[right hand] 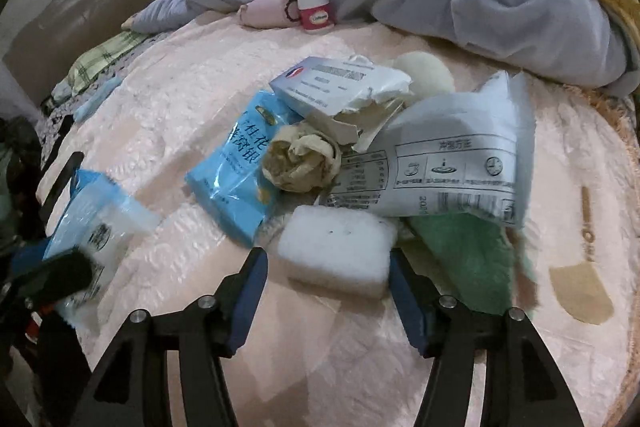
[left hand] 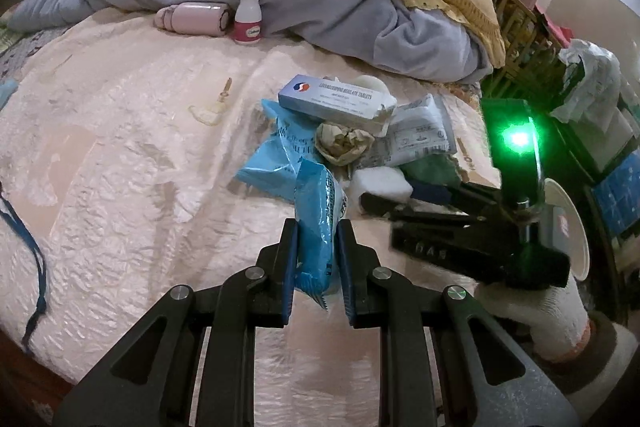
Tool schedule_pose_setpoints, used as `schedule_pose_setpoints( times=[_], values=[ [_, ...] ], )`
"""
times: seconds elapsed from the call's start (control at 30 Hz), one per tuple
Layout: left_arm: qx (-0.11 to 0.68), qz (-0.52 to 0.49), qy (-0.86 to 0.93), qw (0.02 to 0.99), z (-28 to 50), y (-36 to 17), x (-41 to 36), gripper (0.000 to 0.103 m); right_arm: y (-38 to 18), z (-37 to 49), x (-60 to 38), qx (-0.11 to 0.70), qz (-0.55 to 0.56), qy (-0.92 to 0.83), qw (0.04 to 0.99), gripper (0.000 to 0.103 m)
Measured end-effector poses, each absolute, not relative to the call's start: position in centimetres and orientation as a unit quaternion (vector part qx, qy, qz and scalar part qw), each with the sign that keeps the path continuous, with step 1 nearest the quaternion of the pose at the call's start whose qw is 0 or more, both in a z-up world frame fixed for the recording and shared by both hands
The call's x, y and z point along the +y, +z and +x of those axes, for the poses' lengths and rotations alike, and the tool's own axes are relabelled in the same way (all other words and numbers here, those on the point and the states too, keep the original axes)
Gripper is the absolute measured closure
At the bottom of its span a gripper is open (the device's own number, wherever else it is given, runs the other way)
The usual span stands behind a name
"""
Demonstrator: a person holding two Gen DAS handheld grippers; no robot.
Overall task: Collect trash
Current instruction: 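Grasp small blue packet with left gripper while right grasps white sponge, then carry blue packet and white sponge to the bucket and release them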
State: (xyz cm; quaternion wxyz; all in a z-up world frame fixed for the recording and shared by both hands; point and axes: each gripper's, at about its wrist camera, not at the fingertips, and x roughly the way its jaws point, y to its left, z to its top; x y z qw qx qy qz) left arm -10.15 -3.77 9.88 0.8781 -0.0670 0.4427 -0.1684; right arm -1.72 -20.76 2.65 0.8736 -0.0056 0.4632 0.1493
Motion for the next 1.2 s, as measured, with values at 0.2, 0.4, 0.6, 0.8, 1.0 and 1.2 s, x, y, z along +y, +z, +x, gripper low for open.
schedule_pose_setpoints(
  times=[0.2, 0.4, 0.6, 0.8, 1.0, 1.2],
  values=[
    [0.443, -0.070, -0.189, 0.874, -10.0, 9.9, -5.9, 0.086, 4.7, -4.5, -24.0, 0.445, 0.014, 0.163, 0.881, 0.067],
    [0.439, -0.063, -0.220, 0.869, -10.8, 10.6, -9.7, 0.086, 7.3, -8.9, -27.1, 0.422, 0.020, 0.172, 0.890, 0.067],
    [0.433, -0.041, -0.246, 0.866, -11.6, 11.4, -14.3, 0.086, 9.2, -13.1, -31.8, 0.397, 0.035, 0.143, 0.906, 0.067],
    [0.422, -0.014, -0.279, 0.862, -12.6, 12.4, -19.7, 0.086, 10.6, -16.3, -36.6, 0.380, 0.052, 0.102, 0.918, 0.067],
    [0.415, 0.009, -0.307, 0.856, -13.4, 13.1, -24.6, 0.086, 11.5, -19.0, -41.8, 0.367, 0.071, 0.053, 0.926, 0.067],
    [0.411, 0.034, -0.335, 0.847, -14.2, 13.3, -29.5, 0.086, 11.7, -21.4, -46.7, 0.357, 0.092, 0.004, 0.929, 0.067]
  ],
)
